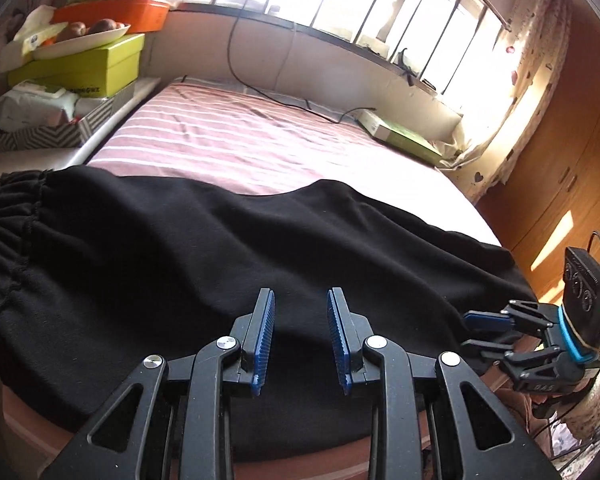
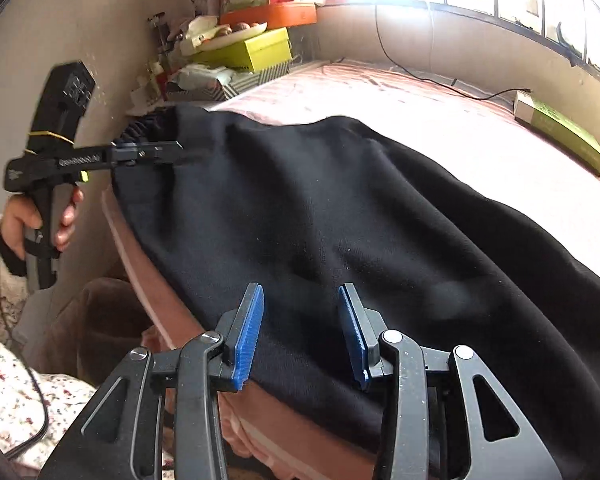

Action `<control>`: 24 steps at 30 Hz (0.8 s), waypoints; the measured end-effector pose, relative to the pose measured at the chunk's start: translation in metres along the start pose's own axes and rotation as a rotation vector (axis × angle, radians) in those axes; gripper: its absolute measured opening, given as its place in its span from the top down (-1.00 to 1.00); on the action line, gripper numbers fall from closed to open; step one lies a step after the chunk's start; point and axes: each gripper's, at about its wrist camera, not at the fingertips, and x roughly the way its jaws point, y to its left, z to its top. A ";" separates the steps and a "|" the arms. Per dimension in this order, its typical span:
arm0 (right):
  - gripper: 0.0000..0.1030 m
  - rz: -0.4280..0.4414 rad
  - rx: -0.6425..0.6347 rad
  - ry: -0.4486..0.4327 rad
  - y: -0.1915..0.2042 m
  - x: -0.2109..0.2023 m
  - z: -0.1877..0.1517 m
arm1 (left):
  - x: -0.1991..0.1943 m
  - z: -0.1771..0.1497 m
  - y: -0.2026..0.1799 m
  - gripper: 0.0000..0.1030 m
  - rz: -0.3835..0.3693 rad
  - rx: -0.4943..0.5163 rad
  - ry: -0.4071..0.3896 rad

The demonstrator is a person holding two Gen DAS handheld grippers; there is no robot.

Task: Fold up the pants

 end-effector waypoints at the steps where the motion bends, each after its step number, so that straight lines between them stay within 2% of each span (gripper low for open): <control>1: 0.18 -0.012 -0.017 0.016 0.007 0.006 -0.004 | 0.004 -0.001 -0.007 -0.16 -0.022 0.016 0.011; 2: 0.17 -0.037 -0.047 -0.016 0.013 0.004 -0.007 | 0.008 -0.002 -0.012 -0.16 -0.039 0.030 0.023; 3: 0.18 0.054 -0.095 -0.015 0.023 -0.003 -0.017 | 0.012 -0.004 -0.019 -0.16 -0.056 0.049 0.034; 4: 0.18 0.054 -0.095 -0.015 0.023 -0.003 -0.017 | 0.016 -0.006 -0.024 -0.16 -0.074 0.065 0.045; 6: 0.18 0.118 -0.095 0.017 0.021 -0.011 -0.020 | 0.023 -0.011 -0.032 -0.16 -0.107 0.074 0.073; 7: 0.18 0.114 -0.082 0.010 0.014 -0.018 -0.021 | 0.025 -0.014 -0.037 -0.17 -0.123 0.086 0.086; 12: 0.18 -0.076 0.147 -0.122 -0.058 -0.063 -0.015 | 0.032 -0.027 -0.055 -0.17 -0.186 0.146 0.137; 14: 0.18 -0.170 0.192 -0.173 -0.088 -0.074 -0.010 | 0.035 -0.028 -0.063 -0.17 -0.222 0.154 0.145; 15: 0.18 -0.268 0.202 -0.158 -0.114 -0.074 -0.003 | 0.038 -0.028 -0.067 -0.17 -0.240 0.158 0.153; 17: 0.18 -0.286 0.197 -0.138 -0.123 -0.074 0.000 | 0.045 -0.031 -0.081 -0.17 -0.261 0.185 0.165; 22: 0.17 -0.264 0.097 -0.085 -0.153 -0.058 0.013 | 0.057 -0.034 -0.111 -0.17 -0.305 0.217 0.176; 24: 0.17 -0.205 0.101 -0.075 -0.165 -0.045 0.021 | 0.062 -0.034 -0.120 -0.17 -0.314 0.231 0.190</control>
